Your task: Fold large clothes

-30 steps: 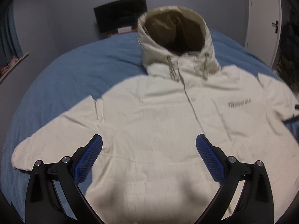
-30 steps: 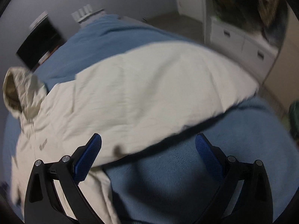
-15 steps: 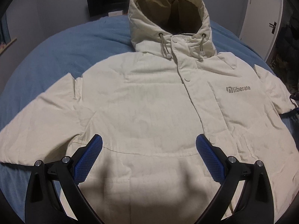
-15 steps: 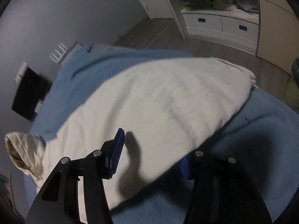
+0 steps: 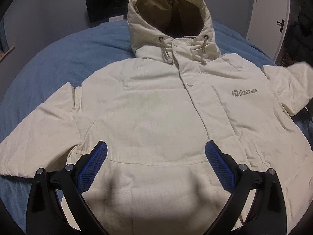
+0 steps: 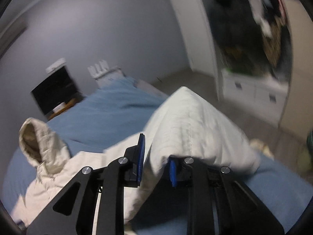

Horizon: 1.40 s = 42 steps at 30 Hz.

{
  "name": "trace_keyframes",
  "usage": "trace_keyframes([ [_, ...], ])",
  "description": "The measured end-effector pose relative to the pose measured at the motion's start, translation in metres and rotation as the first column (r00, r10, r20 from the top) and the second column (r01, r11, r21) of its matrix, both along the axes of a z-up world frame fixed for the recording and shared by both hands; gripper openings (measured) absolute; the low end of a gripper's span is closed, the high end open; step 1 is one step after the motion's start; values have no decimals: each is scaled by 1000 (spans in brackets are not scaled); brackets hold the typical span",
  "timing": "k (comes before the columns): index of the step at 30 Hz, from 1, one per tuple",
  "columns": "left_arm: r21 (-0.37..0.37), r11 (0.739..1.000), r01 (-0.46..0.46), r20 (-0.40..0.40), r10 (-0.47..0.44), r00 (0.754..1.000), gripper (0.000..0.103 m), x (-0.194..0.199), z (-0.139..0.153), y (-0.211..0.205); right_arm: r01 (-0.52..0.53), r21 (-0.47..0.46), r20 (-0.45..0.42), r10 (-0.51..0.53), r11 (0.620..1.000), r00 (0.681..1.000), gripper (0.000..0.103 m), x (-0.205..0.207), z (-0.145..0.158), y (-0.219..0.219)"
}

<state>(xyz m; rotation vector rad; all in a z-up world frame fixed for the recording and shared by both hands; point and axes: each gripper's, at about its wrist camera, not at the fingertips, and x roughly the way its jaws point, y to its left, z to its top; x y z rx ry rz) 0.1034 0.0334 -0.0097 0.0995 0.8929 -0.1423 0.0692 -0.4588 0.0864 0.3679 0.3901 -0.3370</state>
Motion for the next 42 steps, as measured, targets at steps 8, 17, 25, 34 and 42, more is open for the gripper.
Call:
trace_keyframes([
  [8, -4, 1000, -2, 0, 2, 1000, 97, 1, -1, 1, -287, -160, 20, 294, 944, 956, 19, -4, 39, 119],
  [17, -10, 1000, -3, -8, 3, 1000, 97, 1, -3, 3, -558, -84, -177, 538, 826, 824, 19, 8, -26, 233],
  [25, 10, 1000, 29, -14, -29, 999, 97, -1, -8, -5, -636, 2, -327, 601, 772, 729, 19, 6, -94, 272],
  [34, 1, 1000, 28, -19, -28, 999, 97, -1, -9, -3, -686, 38, -341, 655, 726, 674, 63, -4, -91, 275],
  [42, 20, 999, 41, 28, -41, 999, 97, -11, -2, -10, -609, -69, -256, 576, 790, 777, 96, -14, -45, 246],
])
